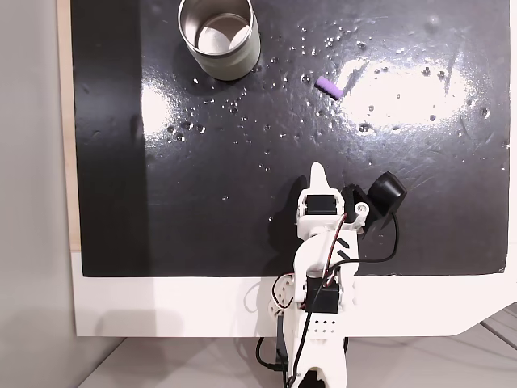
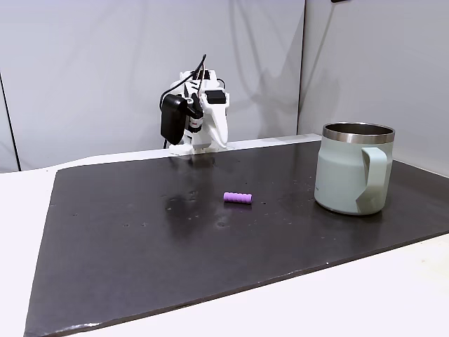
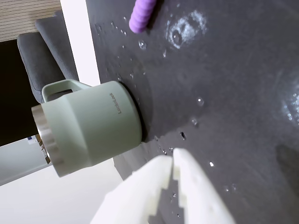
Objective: Grasp a pengrip and put it in the cup.
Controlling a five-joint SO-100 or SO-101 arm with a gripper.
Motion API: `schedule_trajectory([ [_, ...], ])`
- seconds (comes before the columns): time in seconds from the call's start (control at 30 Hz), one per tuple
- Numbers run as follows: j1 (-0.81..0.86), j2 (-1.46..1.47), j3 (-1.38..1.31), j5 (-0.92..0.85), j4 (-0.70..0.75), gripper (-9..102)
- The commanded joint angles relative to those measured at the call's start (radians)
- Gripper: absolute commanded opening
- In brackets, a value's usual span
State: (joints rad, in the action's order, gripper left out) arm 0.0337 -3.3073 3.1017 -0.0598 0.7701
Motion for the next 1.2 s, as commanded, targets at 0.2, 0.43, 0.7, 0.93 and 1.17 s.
schedule_trajectory([
  [0.2, -0.017, -0.012, -0.014, -0.02, 0.011, 0],
  [0.43, -0.074, 0.095, -0.273, -0.058, 0.117, 0],
  [0.7, -0.072, 0.588, -0.769, -0.028, 0.144, 0],
  [0.93, -0.034, 1.017, -1.147, 0.072, 0.212, 2],
  [1.17, 0.002, 1.454, -1.549, 0.204, 0.368, 16],
])
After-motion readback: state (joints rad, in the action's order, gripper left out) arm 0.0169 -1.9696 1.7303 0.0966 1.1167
